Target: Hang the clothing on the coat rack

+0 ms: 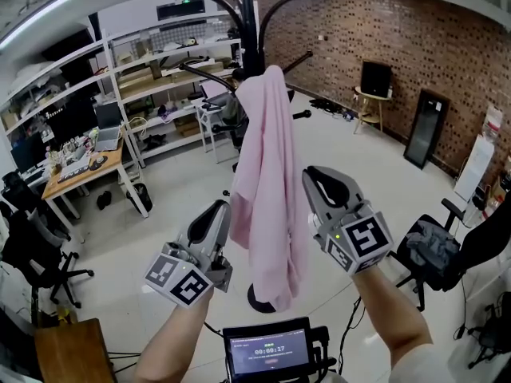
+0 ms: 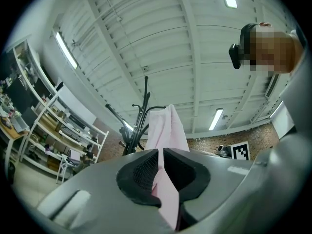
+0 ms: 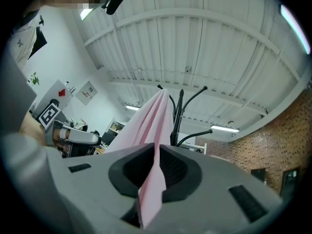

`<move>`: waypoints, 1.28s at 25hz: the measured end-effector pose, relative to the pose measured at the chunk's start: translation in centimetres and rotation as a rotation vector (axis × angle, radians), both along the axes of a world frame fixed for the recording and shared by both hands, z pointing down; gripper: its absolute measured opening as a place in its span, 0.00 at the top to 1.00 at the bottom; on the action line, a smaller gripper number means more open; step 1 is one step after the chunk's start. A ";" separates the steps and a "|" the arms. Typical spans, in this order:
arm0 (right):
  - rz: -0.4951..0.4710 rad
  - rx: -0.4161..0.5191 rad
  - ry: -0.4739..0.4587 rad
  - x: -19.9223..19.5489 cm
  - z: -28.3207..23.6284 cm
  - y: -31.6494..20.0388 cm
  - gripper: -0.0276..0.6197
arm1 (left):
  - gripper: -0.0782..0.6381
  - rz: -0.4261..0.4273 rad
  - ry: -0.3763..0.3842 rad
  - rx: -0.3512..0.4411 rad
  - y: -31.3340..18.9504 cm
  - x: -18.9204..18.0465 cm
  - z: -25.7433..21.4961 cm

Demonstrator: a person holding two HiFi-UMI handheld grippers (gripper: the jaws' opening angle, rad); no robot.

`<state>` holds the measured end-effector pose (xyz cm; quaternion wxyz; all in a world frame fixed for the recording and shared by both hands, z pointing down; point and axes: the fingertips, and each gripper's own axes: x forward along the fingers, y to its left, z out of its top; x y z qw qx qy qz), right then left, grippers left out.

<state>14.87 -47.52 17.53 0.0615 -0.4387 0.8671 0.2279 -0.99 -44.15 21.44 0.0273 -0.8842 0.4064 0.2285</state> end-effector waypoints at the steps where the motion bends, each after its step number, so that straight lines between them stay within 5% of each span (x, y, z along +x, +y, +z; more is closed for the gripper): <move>1: 0.002 -0.003 -0.002 0.1 0.1 0.1 0.89 | 0.84 0.001 -0.006 -0.002 0.1 0.1 0.1; 32: 0.102 -0.174 -0.075 1.4 6.6 4.4 0.88 | 0.83 0.042 -0.130 -0.111 4.3 0.0 4.3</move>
